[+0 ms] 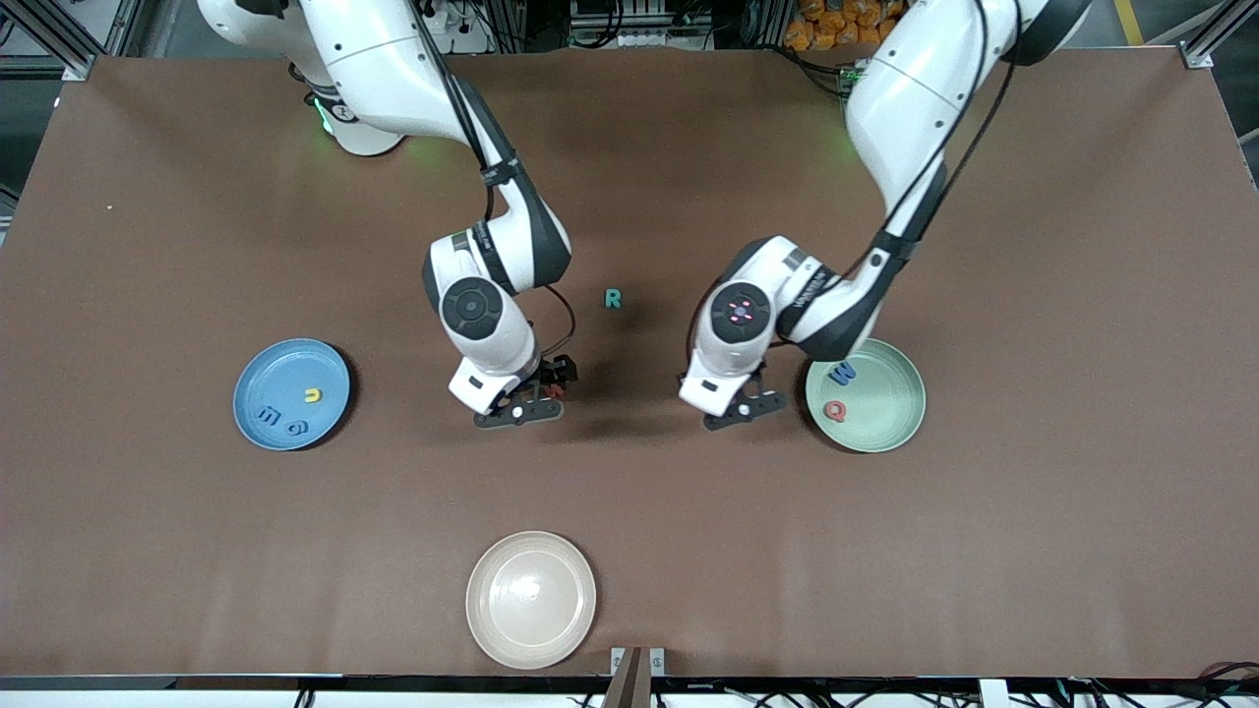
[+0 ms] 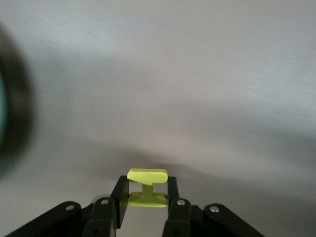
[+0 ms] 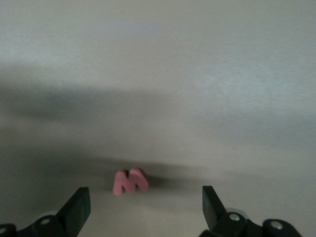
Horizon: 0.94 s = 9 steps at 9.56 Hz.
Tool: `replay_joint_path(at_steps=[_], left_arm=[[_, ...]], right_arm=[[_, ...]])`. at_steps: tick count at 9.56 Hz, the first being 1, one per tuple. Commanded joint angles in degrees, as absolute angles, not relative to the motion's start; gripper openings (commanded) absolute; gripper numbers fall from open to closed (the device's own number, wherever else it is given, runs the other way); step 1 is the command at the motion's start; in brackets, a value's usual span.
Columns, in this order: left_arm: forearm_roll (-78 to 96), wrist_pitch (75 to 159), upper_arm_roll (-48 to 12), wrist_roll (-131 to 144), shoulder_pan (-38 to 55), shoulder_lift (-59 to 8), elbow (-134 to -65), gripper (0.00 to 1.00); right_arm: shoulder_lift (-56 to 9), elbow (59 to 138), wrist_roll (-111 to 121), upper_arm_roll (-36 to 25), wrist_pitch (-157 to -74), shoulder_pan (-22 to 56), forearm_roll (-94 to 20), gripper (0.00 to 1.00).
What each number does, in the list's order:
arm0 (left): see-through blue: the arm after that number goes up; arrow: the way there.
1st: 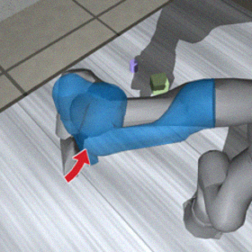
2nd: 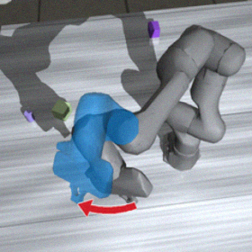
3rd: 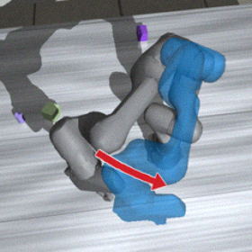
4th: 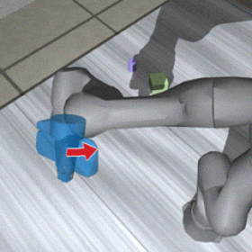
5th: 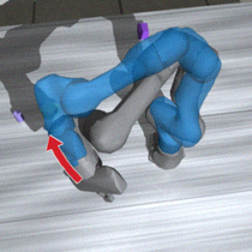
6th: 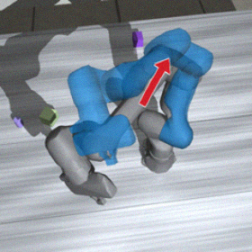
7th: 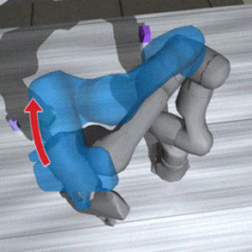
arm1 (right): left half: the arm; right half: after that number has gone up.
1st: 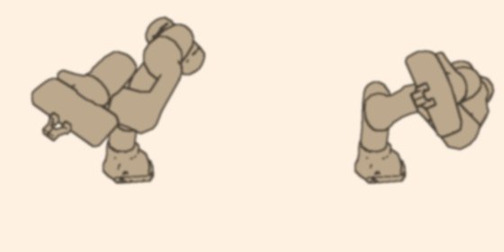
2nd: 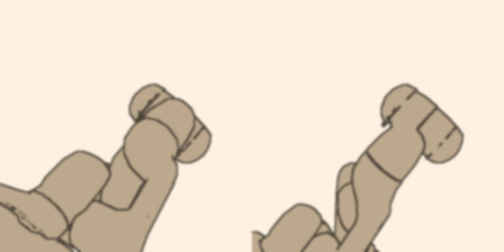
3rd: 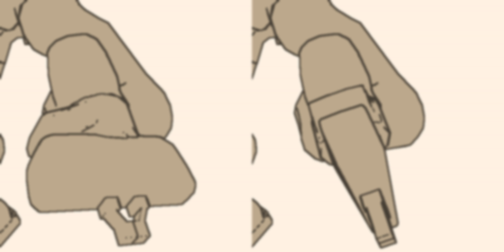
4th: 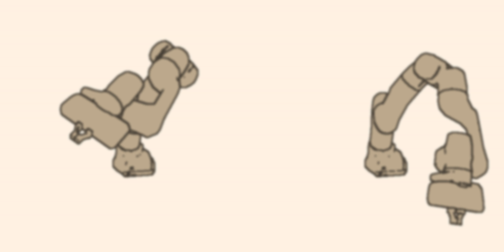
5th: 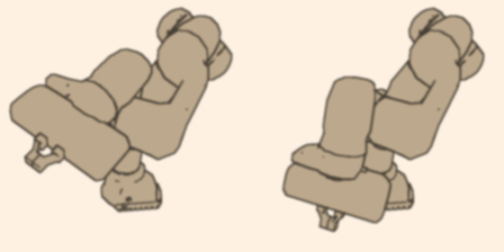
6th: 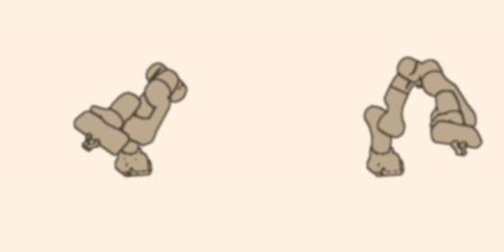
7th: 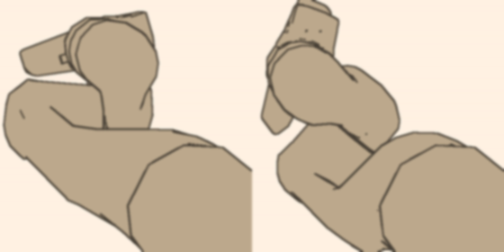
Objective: Sort upper and lower case letters into plates
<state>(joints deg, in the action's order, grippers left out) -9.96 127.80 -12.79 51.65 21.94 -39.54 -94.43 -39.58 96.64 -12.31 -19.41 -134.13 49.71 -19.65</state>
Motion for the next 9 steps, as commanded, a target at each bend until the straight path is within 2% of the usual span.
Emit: replay_joint_path(at_steps=[1,3,5,6,7,8,9], left_arm=[[-9.84,126.92,-13.71,38.56,15.06,-27.64,-108.32,0.25],[-9.84,126.74,-13.71,28.18,9.79,-22.96,-115.19,0.25],[-10.37,126.83,-13.71,15.70,4.86,-22.32,-116.72,0.27],[-10.55,127.17,-13.71,9.64,3.18,-22.93,-116.63,0.31],[-10.46,127.35,-13.71,8.10,2.73,-23.20,-116.20,0.76],[-10.28,127.35,-13.71,8.87,3.33,-23.90,-115.84,1.00],[-9.67,127.35,-13.80,10.36,4.38,-24.78,-114.80,1.00]], right_arm=[[-43.05,95.80,-13.10,-20.04,-136.83,52.28,-20.13,1.00],[-43.42,97.02,-12.40,-19.95,-137.90,52.64,-17.94,1.00],[-43.33,97.47,-12.22,-19.95,-137.99,53.70,-17.67,1.00],[-43.33,97.56,-12.22,-19.95,-137.99,53.70,-17.67,1.00],[-43.33,97.56,-12.22,-19.95,-137.99,53.61,-17.67,1.00],[-43.33,97.47,-12.22,-19.95,-137.99,53.53,-17.67,1.00],[-43.33,97.56,-12.13,-19.95,-137.99,53.44,-17.67,1.00]])
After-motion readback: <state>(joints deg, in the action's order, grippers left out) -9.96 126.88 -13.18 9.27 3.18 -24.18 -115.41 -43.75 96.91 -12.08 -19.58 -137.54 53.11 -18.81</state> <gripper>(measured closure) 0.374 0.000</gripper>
